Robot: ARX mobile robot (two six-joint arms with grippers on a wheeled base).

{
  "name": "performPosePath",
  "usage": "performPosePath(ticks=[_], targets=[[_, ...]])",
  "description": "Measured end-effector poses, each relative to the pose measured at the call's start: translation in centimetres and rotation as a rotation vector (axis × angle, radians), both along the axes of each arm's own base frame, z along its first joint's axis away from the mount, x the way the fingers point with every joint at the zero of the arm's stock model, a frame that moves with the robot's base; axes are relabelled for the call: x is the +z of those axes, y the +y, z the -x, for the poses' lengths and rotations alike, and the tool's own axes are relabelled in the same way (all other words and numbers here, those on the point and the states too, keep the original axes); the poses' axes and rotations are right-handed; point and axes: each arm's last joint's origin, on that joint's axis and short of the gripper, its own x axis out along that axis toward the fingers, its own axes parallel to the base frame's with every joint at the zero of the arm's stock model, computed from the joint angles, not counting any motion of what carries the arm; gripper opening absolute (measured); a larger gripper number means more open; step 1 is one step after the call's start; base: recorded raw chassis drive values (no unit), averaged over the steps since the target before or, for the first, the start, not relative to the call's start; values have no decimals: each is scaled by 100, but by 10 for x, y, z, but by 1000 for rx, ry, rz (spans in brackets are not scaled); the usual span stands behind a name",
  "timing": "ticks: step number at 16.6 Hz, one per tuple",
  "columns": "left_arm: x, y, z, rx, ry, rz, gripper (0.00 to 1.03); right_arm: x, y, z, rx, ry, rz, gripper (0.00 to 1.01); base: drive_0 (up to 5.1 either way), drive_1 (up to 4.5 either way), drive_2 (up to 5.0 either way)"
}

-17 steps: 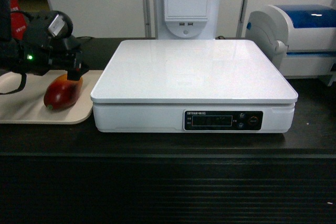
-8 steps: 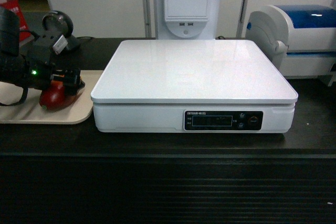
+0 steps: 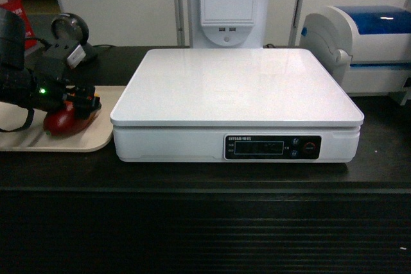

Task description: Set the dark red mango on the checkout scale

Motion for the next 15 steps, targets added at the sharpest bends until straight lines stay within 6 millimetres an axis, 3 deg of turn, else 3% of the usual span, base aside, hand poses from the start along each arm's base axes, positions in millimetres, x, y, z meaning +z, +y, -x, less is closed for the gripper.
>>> performPosePath(ticks=[2,3,4,5,10,15], targets=[[3,3,9,10,2,-1,59,0,0,0,0,0,0,98,0,0,0],[39,1,22,6,-85,-1,59,0,0,0,0,0,0,98,0,0,0],[144,-54,38,-111,-333,107,59,0,0,0,0,0,0,98,0,0,0],[168,-104,44,-199,-358,219,59,0,0,0,0,0,0,98,0,0,0],[151,-216,56,-298,-219,375,59,0,0,0,0,0,0,98,0,0,0],[115,-261,42,-250,-61,409,58,0,0,0,0,0,0,98,0,0,0]])
